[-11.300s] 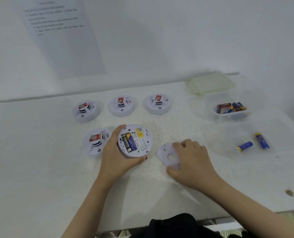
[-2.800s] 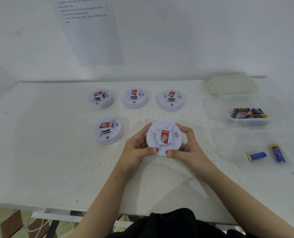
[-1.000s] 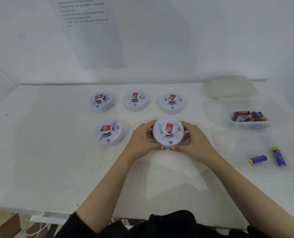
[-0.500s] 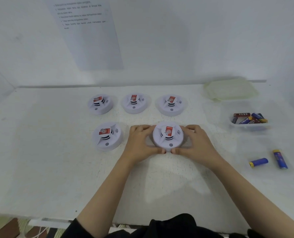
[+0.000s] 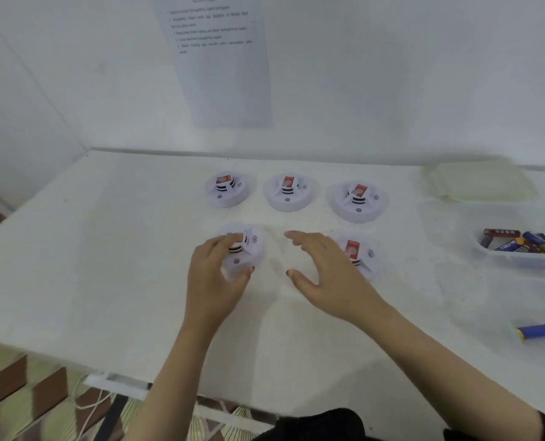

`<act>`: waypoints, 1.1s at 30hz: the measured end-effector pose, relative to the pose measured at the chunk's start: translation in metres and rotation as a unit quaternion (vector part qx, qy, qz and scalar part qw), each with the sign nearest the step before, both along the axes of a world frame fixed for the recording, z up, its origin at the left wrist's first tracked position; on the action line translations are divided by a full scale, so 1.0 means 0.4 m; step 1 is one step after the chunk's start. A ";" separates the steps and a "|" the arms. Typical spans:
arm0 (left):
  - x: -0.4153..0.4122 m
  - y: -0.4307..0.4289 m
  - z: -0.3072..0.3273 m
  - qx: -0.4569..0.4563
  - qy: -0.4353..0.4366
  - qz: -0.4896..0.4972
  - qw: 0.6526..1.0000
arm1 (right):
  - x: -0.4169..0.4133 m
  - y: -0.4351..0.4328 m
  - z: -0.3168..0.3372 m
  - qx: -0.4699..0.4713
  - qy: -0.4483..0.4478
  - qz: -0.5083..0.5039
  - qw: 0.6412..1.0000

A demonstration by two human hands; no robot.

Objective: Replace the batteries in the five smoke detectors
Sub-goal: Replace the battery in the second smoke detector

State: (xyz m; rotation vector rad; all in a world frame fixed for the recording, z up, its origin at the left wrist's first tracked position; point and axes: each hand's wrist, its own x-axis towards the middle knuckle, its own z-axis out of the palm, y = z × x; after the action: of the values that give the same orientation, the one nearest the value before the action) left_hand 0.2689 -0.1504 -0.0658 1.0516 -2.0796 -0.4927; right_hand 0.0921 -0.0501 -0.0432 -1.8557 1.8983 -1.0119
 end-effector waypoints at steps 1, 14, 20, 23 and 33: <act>0.025 -0.010 0.001 0.012 -0.006 0.015 1.000 | 0.018 -0.021 -0.004 0.023 -0.012 0.025 0.999; 0.086 -0.091 -0.019 0.235 -0.012 -0.025 0.972 | 0.088 -0.208 -0.085 0.048 -0.018 0.013 0.999; 0.098 -0.077 -0.006 0.286 0.098 -0.070 0.951 | 0.092 -0.163 -0.074 0.002 -0.246 -0.022 0.969; 0.084 -0.051 0.002 0.343 0.157 -0.108 0.920 | 0.092 -0.147 -0.064 0.012 -0.334 -0.016 0.942; 0.023 -0.013 0.061 0.366 0.177 -0.176 0.897 | 0.062 -0.117 0.007 -0.028 -0.334 -0.022 0.942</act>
State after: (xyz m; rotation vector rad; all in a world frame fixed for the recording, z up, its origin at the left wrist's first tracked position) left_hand 0.2779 -0.1555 -0.0415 0.8711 -1.7662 -1.6169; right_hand 0.1168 -0.0968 -0.0402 -1.2539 1.5033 -1.4846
